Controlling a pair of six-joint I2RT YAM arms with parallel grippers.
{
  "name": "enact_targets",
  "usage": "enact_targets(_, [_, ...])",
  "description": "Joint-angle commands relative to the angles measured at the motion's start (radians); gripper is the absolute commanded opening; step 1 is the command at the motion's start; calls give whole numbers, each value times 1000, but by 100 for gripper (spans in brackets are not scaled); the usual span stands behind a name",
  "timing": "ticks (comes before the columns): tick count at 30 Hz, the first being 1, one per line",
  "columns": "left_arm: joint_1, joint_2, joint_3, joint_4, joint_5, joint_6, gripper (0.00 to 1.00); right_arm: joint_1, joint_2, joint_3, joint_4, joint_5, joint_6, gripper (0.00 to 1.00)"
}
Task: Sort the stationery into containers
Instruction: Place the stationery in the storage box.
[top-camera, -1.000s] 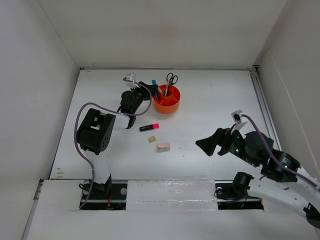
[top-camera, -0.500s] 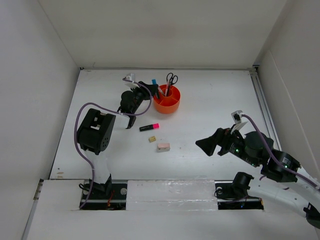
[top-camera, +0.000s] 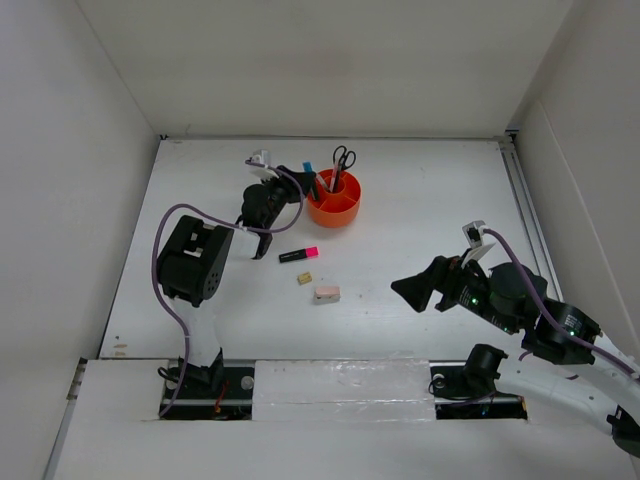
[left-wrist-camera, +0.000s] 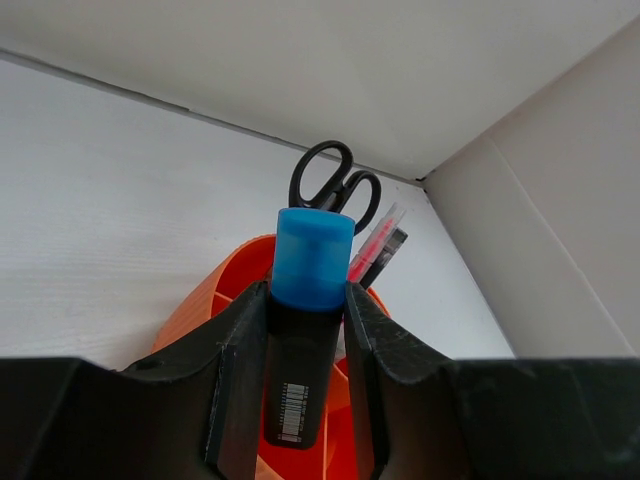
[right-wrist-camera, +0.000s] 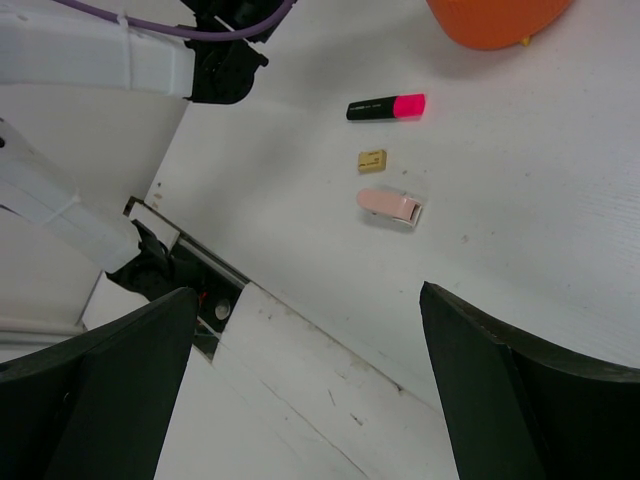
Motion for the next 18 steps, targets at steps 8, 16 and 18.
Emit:
enact_targets(8, [0,0,-40,88,9,-3,6,8,3,29,22,-17,-3,98])
enact_targets(16, [0,-29,-60,119,9,-3,32,8,3,29,22,-17,-3,98])
enact_targets(18, [0,-38,-60,119,18,-3,37,8,3,29,22,-17,-3,98])
